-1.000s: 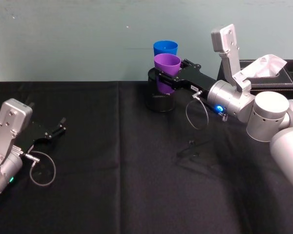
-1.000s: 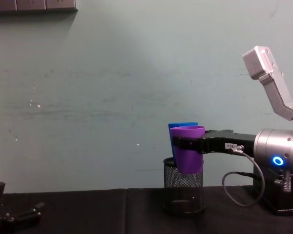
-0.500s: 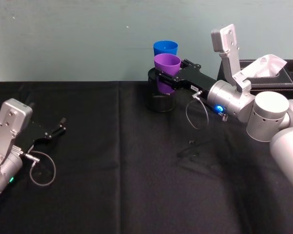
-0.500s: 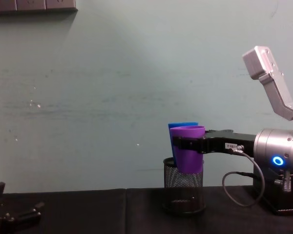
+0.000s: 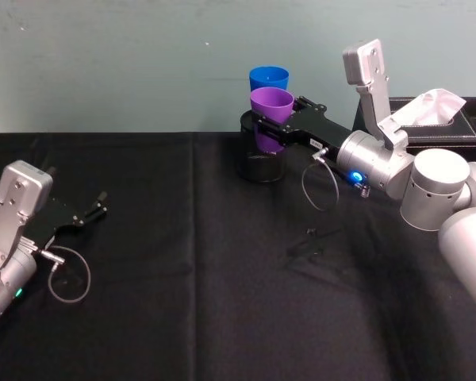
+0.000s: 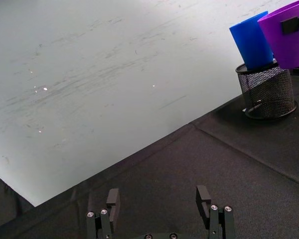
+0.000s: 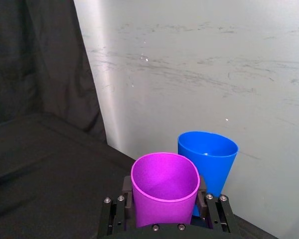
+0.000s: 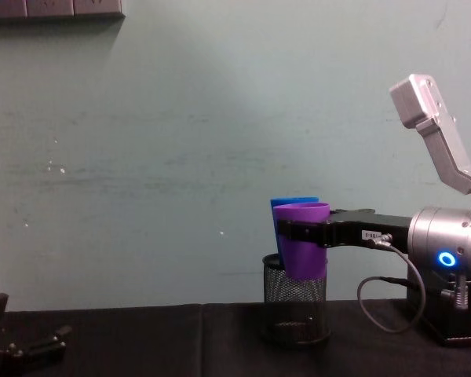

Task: Pick up one cup with a gripper and tap it against the other cup.

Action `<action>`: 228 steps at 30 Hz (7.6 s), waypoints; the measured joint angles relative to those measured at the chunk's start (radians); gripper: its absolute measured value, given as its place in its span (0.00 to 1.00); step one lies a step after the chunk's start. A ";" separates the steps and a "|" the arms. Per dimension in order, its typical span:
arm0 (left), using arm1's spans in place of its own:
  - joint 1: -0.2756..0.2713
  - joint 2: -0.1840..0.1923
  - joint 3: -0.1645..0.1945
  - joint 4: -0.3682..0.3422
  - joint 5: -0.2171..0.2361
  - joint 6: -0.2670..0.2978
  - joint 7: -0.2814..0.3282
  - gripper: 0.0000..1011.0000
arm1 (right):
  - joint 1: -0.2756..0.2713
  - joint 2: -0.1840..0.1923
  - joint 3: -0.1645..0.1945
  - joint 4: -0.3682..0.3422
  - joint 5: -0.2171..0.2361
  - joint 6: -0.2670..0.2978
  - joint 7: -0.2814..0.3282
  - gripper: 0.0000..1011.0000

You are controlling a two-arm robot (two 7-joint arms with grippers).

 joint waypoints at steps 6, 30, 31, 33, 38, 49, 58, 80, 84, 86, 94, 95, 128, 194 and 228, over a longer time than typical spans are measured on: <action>0.000 0.000 0.000 0.000 0.000 0.000 0.000 0.99 | 0.000 0.000 0.000 0.000 0.000 0.000 0.000 0.71; 0.000 0.000 0.000 0.000 0.000 0.000 0.000 0.99 | -0.063 0.033 0.008 -0.109 0.012 0.030 0.019 0.71; 0.000 0.000 0.000 0.000 0.000 0.000 0.000 0.99 | -0.068 0.036 0.008 -0.121 0.015 0.034 0.020 0.71; 0.000 0.000 0.000 0.000 0.000 0.000 0.000 0.99 | -0.085 0.047 0.008 -0.155 0.021 0.048 0.022 0.71; 0.000 0.000 0.000 0.000 0.000 0.000 0.000 0.99 | -0.120 0.070 0.004 -0.227 0.038 0.070 0.029 0.71; 0.000 0.000 0.000 0.000 0.000 0.000 0.000 0.99 | -0.199 0.131 -0.004 -0.378 0.080 0.098 0.035 0.71; 0.000 0.000 0.000 0.000 0.000 0.000 0.000 0.99 | -0.281 0.190 -0.013 -0.485 0.103 0.095 0.032 0.71; 0.000 0.000 0.000 0.000 0.000 0.000 0.000 0.99 | -0.406 0.232 -0.027 -0.495 0.092 -0.057 0.030 0.71; 0.000 0.000 0.000 0.000 0.000 0.000 0.000 0.99 | -0.410 0.219 -0.030 -0.461 0.074 -0.096 0.034 0.71; 0.000 0.000 0.000 0.000 0.000 0.000 0.000 0.99 | -0.410 0.213 -0.031 -0.445 0.068 -0.110 0.035 0.71; 0.000 0.000 0.000 0.000 0.000 0.000 0.000 0.99 | -0.407 0.178 -0.026 -0.363 0.047 -0.145 0.035 0.71; 0.000 0.000 0.000 0.000 0.000 0.000 0.000 0.99 | -0.407 0.175 -0.025 -0.357 0.046 -0.144 0.035 0.71; 0.000 0.000 0.000 0.000 0.000 0.000 0.000 0.99 | -0.392 0.140 -0.004 -0.277 0.040 -0.131 0.043 0.81; 0.000 0.000 0.000 0.000 0.000 0.000 0.000 0.99 | -0.527 -0.019 0.235 -0.519 -0.161 0.082 -0.535 0.99; 0.000 0.000 0.000 0.000 0.000 0.000 0.000 0.99 | -0.522 -0.044 0.244 -0.465 -0.167 0.106 -0.523 0.99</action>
